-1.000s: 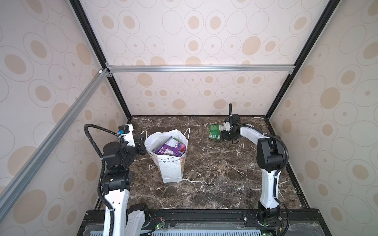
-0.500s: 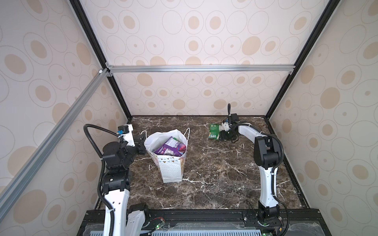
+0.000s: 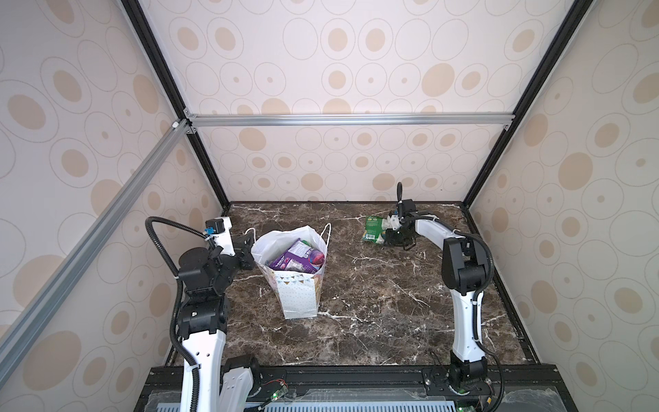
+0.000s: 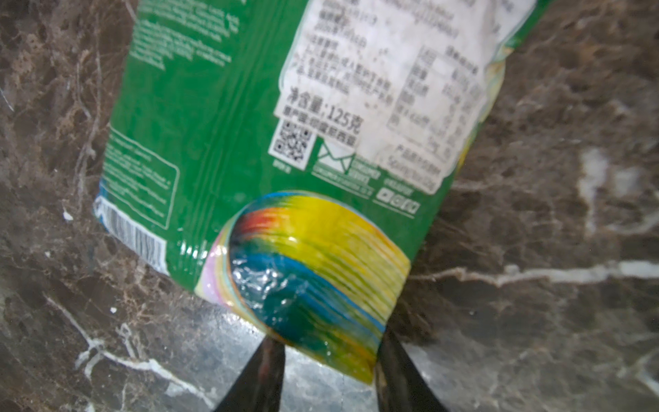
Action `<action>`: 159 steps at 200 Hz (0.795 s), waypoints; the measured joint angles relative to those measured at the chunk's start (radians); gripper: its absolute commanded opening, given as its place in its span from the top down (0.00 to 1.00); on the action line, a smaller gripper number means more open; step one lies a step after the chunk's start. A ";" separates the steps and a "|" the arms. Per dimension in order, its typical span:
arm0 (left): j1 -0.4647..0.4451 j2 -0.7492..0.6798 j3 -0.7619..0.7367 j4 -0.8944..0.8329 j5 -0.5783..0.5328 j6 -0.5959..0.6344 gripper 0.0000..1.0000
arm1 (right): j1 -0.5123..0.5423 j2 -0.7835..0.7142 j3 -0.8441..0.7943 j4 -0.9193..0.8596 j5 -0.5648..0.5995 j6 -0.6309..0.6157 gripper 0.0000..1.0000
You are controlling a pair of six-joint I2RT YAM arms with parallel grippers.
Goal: Place the snacks into the paper bag
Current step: 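Lower the open right gripper onto the green packet's edge, then close the right gripper on the green packet and lift it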
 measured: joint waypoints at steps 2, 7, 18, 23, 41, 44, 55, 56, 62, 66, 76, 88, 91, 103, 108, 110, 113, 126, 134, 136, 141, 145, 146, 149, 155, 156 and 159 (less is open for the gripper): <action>0.000 0.000 0.000 0.000 0.000 0.000 1.00 | 0.000 0.001 0.000 0.000 0.000 -0.002 0.64; 0.000 0.000 0.000 0.000 0.000 0.000 1.00 | 0.000 0.002 0.000 0.000 0.000 0.002 0.65; 0.001 -0.001 0.000 0.000 0.000 0.000 1.00 | 0.000 0.005 0.000 0.002 0.000 0.004 0.71; 0.002 -0.001 0.000 0.000 0.000 0.000 1.00 | 0.000 0.005 0.000 0.003 0.000 0.005 0.74; 0.002 -0.001 0.000 0.000 0.000 0.000 1.00 | 0.000 0.009 0.002 0.008 -0.001 0.017 0.82; 0.002 -0.001 0.000 0.000 0.000 0.000 1.00 | 0.000 0.010 0.002 0.009 -0.001 0.016 0.82; 0.002 -0.001 0.000 0.000 0.000 0.000 1.00 | 0.000 0.011 0.002 0.012 -0.002 0.022 0.84; 0.002 -0.001 0.000 0.000 0.000 0.000 1.00 | 0.000 0.011 0.002 0.012 -0.003 0.021 0.85; 0.002 -0.002 0.000 0.000 0.000 0.000 1.00 | 0.000 0.012 0.002 0.014 -0.003 0.022 0.87; 0.002 -0.002 0.000 0.000 0.000 0.000 1.00 | 0.000 0.012 0.002 0.016 -0.003 0.024 0.88; 0.002 -0.002 0.000 0.000 0.000 0.000 1.00 | 0.000 0.012 0.001 0.017 -0.004 0.026 0.90; 0.002 -0.002 0.000 0.000 0.000 0.000 1.00 | 0.000 0.012 -0.001 0.022 -0.006 0.029 0.94; 0.002 -0.002 0.000 0.000 0.000 0.000 1.00 | 0.000 0.012 -0.003 0.024 -0.006 0.027 0.95; 0.002 -0.002 0.000 0.000 0.000 0.000 1.00 | -0.001 0.012 -0.008 0.032 -0.008 0.029 0.98; 0.002 -0.002 0.000 0.000 0.000 0.000 1.00 | -0.001 0.012 -0.009 0.035 -0.009 0.031 0.98; 0.002 -0.002 0.000 0.000 0.000 0.000 1.00 | -0.001 0.012 -0.010 0.036 -0.010 0.030 0.98; 0.002 -0.002 0.000 0.000 0.000 0.000 1.00 | -0.001 0.011 -0.011 0.037 -0.010 0.031 0.98; 0.002 -0.002 0.000 0.000 0.000 0.000 1.00 | -0.001 0.007 -0.020 0.048 -0.011 0.030 1.00; 0.002 -0.002 0.000 0.000 0.000 0.000 1.00 | -0.001 0.003 -0.027 0.054 -0.011 0.029 1.00; 0.002 -0.002 0.000 0.000 0.000 0.000 1.00 | -0.001 0.002 -0.030 0.056 -0.011 0.029 1.00; 0.002 -0.002 0.000 0.000 0.000 0.000 1.00 | -0.001 -0.001 -0.035 0.060 -0.010 0.027 1.00; 0.002 -0.002 0.000 0.000 0.000 0.000 1.00 | -0.001 -0.005 -0.040 0.063 -0.010 0.026 1.00; 0.002 -0.002 0.000 0.000 0.000 0.000 1.00 | -0.001 -0.006 -0.042 0.063 -0.010 0.026 1.00; 0.002 -0.002 0.000 0.000 0.000 0.000 1.00 | -0.001 -0.008 -0.045 0.063 -0.010 0.026 1.00; 0.002 -0.002 0.000 0.000 0.000 0.000 1.00 | -0.001 -0.013 -0.053 0.063 -0.009 0.023 1.00; 0.002 -0.002 0.000 0.000 0.000 0.000 1.00 | -0.001 -0.015 -0.056 0.064 -0.008 0.023 1.00; 0.002 -0.002 0.000 0.000 0.000 0.000 1.00 | -0.001 -0.018 -0.060 0.064 -0.008 0.023 1.00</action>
